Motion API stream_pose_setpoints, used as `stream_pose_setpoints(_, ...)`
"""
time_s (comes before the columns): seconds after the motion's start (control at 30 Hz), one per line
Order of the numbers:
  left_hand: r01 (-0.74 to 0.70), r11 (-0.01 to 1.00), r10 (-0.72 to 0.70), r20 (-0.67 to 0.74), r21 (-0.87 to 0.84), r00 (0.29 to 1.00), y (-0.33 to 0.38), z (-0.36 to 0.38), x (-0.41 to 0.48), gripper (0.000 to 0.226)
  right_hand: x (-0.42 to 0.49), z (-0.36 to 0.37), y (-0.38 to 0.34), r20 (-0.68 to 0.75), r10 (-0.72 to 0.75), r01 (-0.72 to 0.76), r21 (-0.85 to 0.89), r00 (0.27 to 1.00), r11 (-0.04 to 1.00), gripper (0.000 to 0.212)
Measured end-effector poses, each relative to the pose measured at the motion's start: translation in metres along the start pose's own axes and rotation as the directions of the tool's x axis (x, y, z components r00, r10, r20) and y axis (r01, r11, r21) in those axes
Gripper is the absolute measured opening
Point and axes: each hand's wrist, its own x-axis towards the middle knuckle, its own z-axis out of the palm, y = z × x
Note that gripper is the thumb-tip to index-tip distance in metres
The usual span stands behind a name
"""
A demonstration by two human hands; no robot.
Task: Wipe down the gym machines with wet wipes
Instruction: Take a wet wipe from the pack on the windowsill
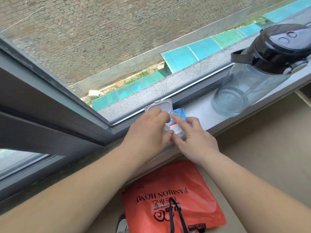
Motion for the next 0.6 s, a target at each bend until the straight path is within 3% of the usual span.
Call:
stream_pose_setpoints(0.07, 0.135, 0.991, -0.136, 0.063, 0.006, 0.989, -0.005, 0.011, 0.0, 0.03, 0.0, 0.0, 0.0, 0.002, 0.007, -0.007, -0.001, 1.0, 1.0, 0.059)
stream_pose_setpoints(0.2, 0.362, 0.899, -0.382, -0.036, -0.246, 0.923, -0.01, 0.016, 0.0, 0.024, 0.0, 0.001, 0.0, 0.002, 0.01, -0.01, 0.02, 1.0, 1.0, 0.059)
stream_pose_setpoints(0.37, 0.451, 0.817, -0.472, 0.032, -0.359, 0.881, -0.004, 0.012, 0.003, 0.004, 0.0, 0.001, -0.001, 0.002, 0.018, -0.018, 0.024, 1.0, 1.0, 0.058)
stream_pose_setpoints(0.6, 0.493, 0.69, -0.512, 0.125, -0.53, 0.85, -0.002, -0.003, -0.008, 0.011, 0.002, 0.0, -0.004, -0.011, 0.048, -0.047, 0.056, 0.999, 0.997, 0.055)
